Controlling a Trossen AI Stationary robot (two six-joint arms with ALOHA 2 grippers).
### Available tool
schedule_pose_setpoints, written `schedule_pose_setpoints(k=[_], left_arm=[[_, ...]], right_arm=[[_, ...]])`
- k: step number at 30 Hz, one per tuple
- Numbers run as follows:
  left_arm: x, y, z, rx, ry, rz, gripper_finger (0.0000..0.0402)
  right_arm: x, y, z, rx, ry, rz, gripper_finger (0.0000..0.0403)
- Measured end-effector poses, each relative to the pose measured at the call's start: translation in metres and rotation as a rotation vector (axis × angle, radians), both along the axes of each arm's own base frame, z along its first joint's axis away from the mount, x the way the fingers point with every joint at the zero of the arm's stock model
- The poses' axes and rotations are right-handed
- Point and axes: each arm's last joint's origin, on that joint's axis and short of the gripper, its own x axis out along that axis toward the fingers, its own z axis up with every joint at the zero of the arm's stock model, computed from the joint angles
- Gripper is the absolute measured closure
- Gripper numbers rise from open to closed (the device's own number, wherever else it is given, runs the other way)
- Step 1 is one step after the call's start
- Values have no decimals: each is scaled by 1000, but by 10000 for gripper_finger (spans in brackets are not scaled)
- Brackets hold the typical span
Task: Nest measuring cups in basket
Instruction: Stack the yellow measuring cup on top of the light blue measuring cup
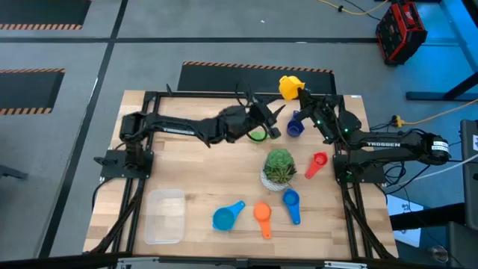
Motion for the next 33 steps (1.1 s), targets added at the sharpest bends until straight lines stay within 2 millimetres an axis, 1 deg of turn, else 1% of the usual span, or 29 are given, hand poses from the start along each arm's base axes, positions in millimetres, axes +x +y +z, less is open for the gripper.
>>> schedule_pose_setpoints(k=[5,10,22,28,33], left_arm=[[12,0,-15,47,-56,55,263],[17,9,-25,42,-90,72,263],[13,26,-20,29,-143,143,263],[13,32,-19,56,-148,61,263],[12,39,-19,61,-149,62,263]], right_arm=[[0,0,0,-4,6,-8,390],[2,-1,-1,-58,80,-35,391],[1,-1,1,-167,190,-92,392],[2,0,2,-213,246,-107,392],[2,0,2,-225,251,-96,392]])
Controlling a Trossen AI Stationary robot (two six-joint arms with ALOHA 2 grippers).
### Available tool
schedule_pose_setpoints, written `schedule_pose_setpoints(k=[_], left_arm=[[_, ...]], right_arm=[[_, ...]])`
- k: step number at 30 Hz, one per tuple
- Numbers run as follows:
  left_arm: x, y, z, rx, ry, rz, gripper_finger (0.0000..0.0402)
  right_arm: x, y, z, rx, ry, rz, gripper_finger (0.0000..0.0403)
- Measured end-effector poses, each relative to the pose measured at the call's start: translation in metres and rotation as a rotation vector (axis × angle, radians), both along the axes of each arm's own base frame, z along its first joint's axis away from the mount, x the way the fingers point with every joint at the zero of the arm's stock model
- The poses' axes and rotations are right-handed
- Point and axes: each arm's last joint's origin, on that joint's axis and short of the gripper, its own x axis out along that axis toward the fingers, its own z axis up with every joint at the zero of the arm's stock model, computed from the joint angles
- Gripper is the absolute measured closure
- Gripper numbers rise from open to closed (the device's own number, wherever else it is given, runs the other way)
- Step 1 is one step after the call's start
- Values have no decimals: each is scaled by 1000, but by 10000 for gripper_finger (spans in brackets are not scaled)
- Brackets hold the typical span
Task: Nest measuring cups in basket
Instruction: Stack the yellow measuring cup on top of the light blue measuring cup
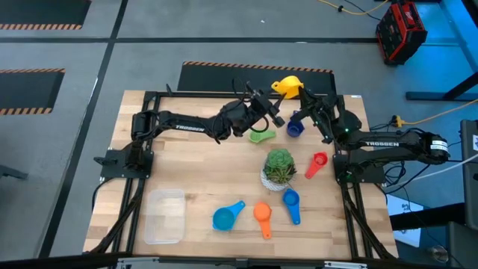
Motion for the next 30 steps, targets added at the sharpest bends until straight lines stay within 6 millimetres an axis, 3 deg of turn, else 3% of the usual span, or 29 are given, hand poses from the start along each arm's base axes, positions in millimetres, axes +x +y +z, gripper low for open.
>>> schedule_pose_setpoints(k=[11,30], left_arm=[[0,2,0,8,0,-17,277],[1,-1,2,36,-2,-106,395]], right_arm=[[0,0,0,-2,2,12,389],[0,0,0,0,0,14,382]])
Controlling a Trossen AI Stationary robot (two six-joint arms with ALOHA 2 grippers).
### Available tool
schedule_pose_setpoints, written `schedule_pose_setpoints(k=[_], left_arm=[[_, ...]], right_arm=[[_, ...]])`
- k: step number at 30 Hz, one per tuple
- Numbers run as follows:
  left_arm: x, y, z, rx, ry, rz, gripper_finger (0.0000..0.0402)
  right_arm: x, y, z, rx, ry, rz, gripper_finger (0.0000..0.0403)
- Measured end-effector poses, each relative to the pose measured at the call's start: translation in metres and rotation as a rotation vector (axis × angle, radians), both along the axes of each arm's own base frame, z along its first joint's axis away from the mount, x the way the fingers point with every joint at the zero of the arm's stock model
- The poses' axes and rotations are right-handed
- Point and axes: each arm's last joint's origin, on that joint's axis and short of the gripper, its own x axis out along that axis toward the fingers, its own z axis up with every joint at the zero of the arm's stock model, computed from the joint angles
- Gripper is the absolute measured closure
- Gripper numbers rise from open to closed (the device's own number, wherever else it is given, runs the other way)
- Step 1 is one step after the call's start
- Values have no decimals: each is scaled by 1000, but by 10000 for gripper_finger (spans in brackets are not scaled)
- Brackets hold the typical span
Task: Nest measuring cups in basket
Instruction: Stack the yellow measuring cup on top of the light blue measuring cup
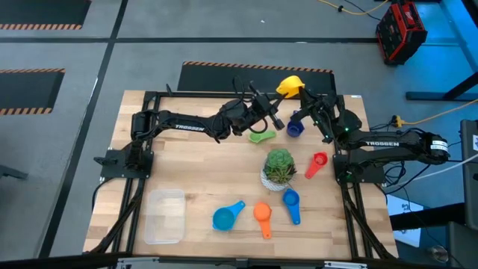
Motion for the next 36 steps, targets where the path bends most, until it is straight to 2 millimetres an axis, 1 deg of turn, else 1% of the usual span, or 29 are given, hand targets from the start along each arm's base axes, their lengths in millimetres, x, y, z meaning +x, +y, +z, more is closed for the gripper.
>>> schedule_pose_setpoints(k=[15,25,32,36], left_arm=[[0,0,0,5,6,-5,398],[0,0,-1,10,15,0,398],[0,0,-1,11,16,2,398],[1,0,-1,12,18,4,398]], right_arm=[[0,0,0,3,-3,5,379],[-1,-3,-2,81,-75,15,379],[-1,-4,-3,76,-56,8,376],[-1,-6,-3,98,-82,24,372]])
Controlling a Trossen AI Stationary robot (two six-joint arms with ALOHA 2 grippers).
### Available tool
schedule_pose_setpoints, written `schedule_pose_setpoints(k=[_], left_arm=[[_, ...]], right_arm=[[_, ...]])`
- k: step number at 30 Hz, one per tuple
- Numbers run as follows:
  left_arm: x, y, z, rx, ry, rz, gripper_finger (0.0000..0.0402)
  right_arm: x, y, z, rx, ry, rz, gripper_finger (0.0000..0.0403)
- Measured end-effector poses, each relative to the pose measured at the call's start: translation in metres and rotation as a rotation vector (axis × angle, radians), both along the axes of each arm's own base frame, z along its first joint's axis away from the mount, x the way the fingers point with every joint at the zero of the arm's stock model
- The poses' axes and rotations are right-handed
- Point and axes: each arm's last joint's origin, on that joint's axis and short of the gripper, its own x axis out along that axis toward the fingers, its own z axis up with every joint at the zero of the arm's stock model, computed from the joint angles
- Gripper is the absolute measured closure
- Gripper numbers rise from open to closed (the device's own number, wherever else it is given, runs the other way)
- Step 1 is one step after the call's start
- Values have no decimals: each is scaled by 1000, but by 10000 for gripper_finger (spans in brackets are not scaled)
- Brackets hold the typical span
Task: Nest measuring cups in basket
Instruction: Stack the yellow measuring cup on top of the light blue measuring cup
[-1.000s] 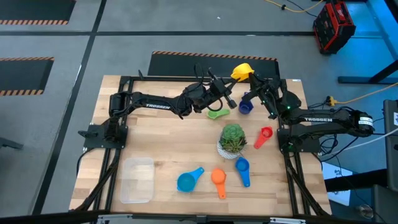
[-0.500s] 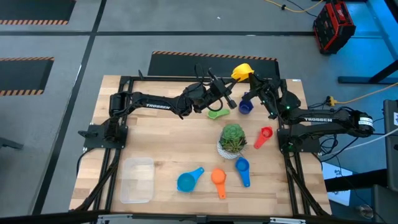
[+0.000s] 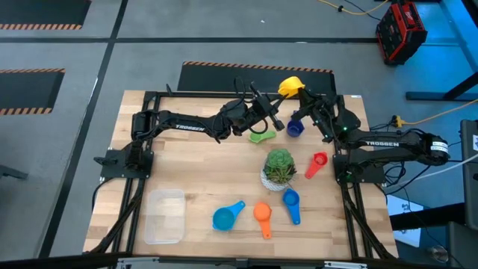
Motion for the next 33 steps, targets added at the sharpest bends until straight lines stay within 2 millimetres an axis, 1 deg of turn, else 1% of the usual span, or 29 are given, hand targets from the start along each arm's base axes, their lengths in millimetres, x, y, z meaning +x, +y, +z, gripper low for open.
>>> schedule_pose_setpoints(k=[7,13,16,20,22,26,31,33], left_arm=[[0,0,1,1,-8,7,398],[-1,0,1,-2,-9,14,398],[-1,0,1,-5,-8,20,398],[0,0,0,-8,2,21,398],[0,1,0,-9,0,25,398],[-1,1,0,-11,-5,43,398],[-1,0,0,4,9,44,398],[-1,3,-1,-2,21,74,398]], right_arm=[[-3,-11,0,16,-60,112,370],[-5,-18,-1,30,-74,209,355],[-6,-23,-2,46,-66,255,336],[-7,-26,-5,57,-36,259,298],[-7,-26,-5,39,-18,254,284],[-11,-23,-1,-14,20,247,279],[-25,-15,4,-9,70,274,280],[-32,-10,5,3,105,288,279]])
